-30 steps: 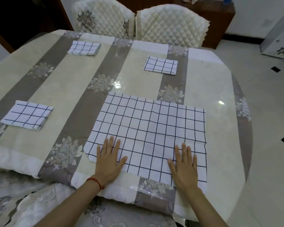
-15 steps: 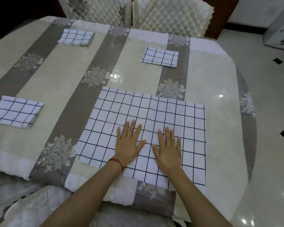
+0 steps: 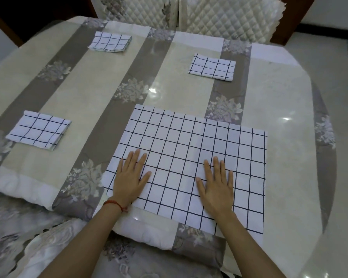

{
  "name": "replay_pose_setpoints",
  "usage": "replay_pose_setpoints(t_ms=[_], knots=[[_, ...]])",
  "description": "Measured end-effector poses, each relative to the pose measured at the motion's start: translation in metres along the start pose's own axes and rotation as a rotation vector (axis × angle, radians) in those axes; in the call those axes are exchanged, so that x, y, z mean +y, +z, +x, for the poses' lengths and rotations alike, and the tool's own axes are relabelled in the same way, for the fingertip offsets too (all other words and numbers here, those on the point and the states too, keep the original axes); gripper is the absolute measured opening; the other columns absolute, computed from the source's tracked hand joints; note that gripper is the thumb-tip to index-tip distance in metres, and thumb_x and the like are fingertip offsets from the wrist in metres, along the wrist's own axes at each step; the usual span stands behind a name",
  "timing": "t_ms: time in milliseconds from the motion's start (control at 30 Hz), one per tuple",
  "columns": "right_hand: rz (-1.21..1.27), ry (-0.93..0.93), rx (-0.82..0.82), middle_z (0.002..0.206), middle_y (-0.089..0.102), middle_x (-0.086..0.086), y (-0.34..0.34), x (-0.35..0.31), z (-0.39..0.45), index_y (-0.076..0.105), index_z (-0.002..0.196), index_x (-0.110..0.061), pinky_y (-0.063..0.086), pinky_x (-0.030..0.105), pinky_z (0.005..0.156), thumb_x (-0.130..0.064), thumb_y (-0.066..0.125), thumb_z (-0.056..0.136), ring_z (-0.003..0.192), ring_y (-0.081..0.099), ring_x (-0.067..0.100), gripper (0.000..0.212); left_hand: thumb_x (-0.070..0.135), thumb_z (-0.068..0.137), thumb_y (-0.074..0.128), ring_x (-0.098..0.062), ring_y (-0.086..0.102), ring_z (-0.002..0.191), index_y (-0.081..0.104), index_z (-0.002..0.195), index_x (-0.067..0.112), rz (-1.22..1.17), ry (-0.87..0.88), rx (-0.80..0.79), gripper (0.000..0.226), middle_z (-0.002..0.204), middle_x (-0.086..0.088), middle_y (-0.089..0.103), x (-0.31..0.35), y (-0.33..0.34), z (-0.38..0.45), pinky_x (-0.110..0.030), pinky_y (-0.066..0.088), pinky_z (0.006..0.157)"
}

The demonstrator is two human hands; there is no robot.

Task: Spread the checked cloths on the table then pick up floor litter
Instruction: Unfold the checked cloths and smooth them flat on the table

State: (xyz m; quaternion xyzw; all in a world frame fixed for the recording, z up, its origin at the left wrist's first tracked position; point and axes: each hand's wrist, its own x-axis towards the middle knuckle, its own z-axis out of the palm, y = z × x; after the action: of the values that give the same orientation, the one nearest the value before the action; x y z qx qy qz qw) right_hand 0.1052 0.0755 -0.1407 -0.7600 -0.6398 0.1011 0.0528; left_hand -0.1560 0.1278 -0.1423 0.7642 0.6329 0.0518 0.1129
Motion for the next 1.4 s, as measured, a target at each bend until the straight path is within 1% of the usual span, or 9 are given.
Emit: replay_pose_setpoints(t_ms=[267,567,700,800,900,1033,1100,1233,1400], knots=[[0.031,-0.013,-0.017,0.155,-0.001,-0.002,-0.002,0.000,-0.001,0.011,0.148,-0.026,-0.018,0.033,0.113,-0.062,-0.002,0.087,0.144,-0.003,0.014,0.072,0.067,0.084,-0.005,-0.025,0.008,0.146,0.019,0.147,0.016,-0.044,-0.204,0.072,0.084,0.157,-0.008,0.015,-0.019,-0.007,-0.006,-0.042,-0.001,0.117],[0.006,0.006,-0.009,0.156,0.017,0.009,-0.011,-0.010,0.001,0.022,0.146,-0.019,-0.016,0.037,0.113,-0.058,0.006,0.091,0.144,0.006,0.023,0.069,0.058,0.094,0.010,-0.005,-0.019,0.143,0.014,0.147,0.023,0.036,0.135,0.018,0.064,0.155,-0.003,0.018,0.056,0.015,-0.006,-0.037,-0.006,0.115],[-0.050,-0.286,-0.015,0.147,0.041,0.007,-0.016,-0.047,0.018,0.039,0.137,-0.018,0.010,0.045,0.112,-0.042,0.029,0.091,0.138,0.024,0.024,0.053,0.059,0.093,0.011,-0.007,-0.018,0.144,0.016,0.147,0.022,0.100,0.124,0.023,0.065,0.154,-0.002,0.019,0.055,0.023,-0.006,-0.040,-0.004,0.116],[-0.058,-0.444,-0.153,0.152,0.028,-0.003,-0.012,-0.044,0.040,0.036,0.140,-0.025,0.016,0.044,0.115,-0.052,0.010,0.095,0.141,0.029,0.021,0.058,0.058,0.093,0.012,-0.009,-0.016,0.144,0.013,0.147,0.023,0.107,0.133,0.031,0.064,0.155,-0.002,0.017,0.056,0.024,-0.007,-0.041,-0.003,0.116],[0.020,-0.211,-0.144,0.157,-0.002,-0.008,-0.017,0.003,0.068,0.011,0.147,-0.031,-0.009,0.038,0.116,-0.065,-0.002,0.085,0.147,-0.002,0.016,0.072,0.058,0.093,0.012,-0.010,-0.013,0.145,0.015,0.147,0.023,0.092,0.137,0.029,0.064,0.156,-0.002,0.015,0.056,0.022,-0.007,-0.041,-0.002,0.117],[0.018,0.243,-0.123,0.159,-0.006,0.004,-0.043,0.055,0.091,0.003,0.149,-0.025,-0.005,0.048,0.118,-0.054,0.014,0.094,0.146,-0.009,0.022,0.064,0.058,0.093,0.012,-0.011,-0.013,0.145,0.014,0.148,0.024,0.092,0.138,0.011,0.064,0.156,-0.002,0.013,0.057,0.021,-0.007,-0.042,0.000,0.117],[0.044,0.250,-0.052,0.158,0.000,0.010,-0.047,0.044,0.087,0.008,0.149,-0.016,-0.003,0.051,0.118,-0.052,0.012,0.093,0.146,-0.005,0.027,0.067,0.057,0.093,0.012,-0.012,-0.012,0.145,0.014,0.148,0.023,0.092,0.134,0.004,0.065,0.156,-0.002,0.013,0.057,0.020,-0.007,-0.042,-0.001,0.117],[0.046,-0.150,-0.038,0.156,0.017,0.005,-0.018,-0.017,0.034,0.022,0.146,-0.021,-0.003,0.041,0.116,-0.052,0.015,0.091,0.145,0.009,0.024,0.063,0.058,0.093,0.012,-0.011,-0.012,0.145,0.013,0.148,0.024,0.104,0.125,0.001,0.064,0.156,-0.002,0.014,0.058,0.020,-0.008,-0.042,-0.001,0.117],[0.041,0.070,0.016,0.155,0.020,0.001,-0.002,0.001,0.013,0.024,0.145,-0.025,-0.007,0.037,0.115,-0.054,0.010,0.093,0.142,0.006,0.017,0.061,0.059,0.093,0.012,-0.011,-0.012,0.145,0.012,0.148,0.024,0.116,0.140,-0.011,0.065,0.156,-0.003,0.014,0.058,0.021,-0.007,-0.042,-0.001,0.117]])
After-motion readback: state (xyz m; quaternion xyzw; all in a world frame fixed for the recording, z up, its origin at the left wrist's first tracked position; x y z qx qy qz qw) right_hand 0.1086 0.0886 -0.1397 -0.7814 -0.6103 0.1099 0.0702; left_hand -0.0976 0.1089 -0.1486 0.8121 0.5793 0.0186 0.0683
